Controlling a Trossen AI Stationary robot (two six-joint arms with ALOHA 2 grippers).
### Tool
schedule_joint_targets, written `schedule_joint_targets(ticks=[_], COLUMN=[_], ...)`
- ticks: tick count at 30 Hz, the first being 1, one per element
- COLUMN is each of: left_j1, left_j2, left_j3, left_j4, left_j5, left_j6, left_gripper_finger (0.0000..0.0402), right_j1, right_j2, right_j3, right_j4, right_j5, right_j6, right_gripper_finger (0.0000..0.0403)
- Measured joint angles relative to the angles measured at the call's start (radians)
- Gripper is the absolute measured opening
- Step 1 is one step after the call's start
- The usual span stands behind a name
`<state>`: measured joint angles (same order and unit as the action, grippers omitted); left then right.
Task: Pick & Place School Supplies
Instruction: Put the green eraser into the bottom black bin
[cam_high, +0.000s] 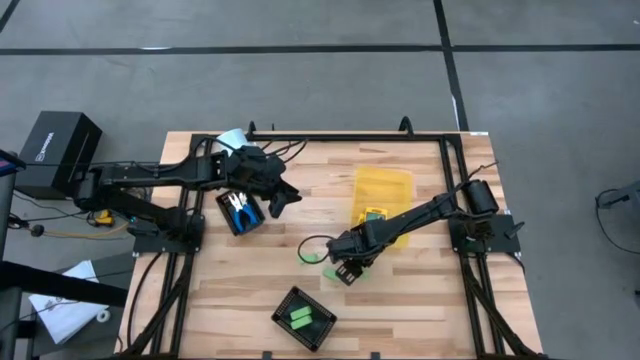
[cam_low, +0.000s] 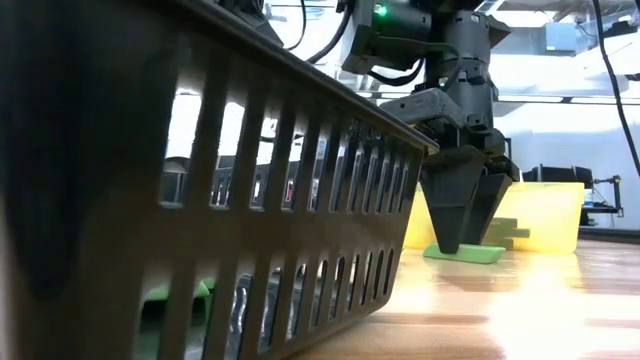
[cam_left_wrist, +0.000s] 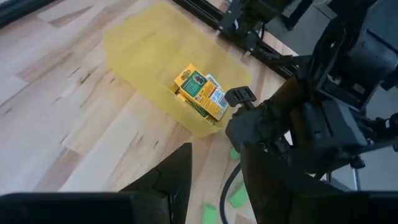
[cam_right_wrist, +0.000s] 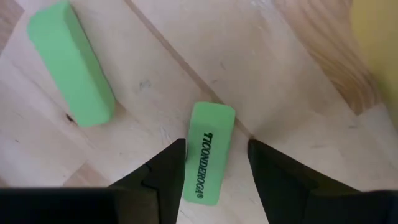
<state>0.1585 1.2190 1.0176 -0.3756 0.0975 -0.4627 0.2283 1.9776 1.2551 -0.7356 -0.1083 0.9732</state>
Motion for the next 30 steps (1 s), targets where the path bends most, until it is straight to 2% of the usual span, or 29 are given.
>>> schedule_joint_targets(ticks=[6, 11, 20, 30], left_j1=[0.0, 0.0, 0.0, 0.0], left_j2=[0.0, 0.0, 0.0, 0.0], left_j3=[0.0, 0.0, 0.0, 0.0], left_j4=[0.0, 0.0, 0.0, -0.001], left_j5=[0.0, 0.005, 0.005, 0.006], left_j6=[0.021, 0.046, 0.071, 0.074], left_gripper_finger=[0.0131, 0.0131, 0.0131, 0.0131], right_j1=[-0.001, -0.011, -0.045, -0.051], right_j2=[-0.003, -0.002, -0.003, -0.003], right_j3=[-0.046, -0.048, -0.05, -0.05], right_j4=[0.042, 0.041, 0.038, 0.039], right_j5=[0.001, -0.001, -0.028, -0.042], right_j6=[0.031, 0.036, 0.037, 0.023], right_gripper_finger=[0.0162, 0.0138, 0.0035, 0.0033])
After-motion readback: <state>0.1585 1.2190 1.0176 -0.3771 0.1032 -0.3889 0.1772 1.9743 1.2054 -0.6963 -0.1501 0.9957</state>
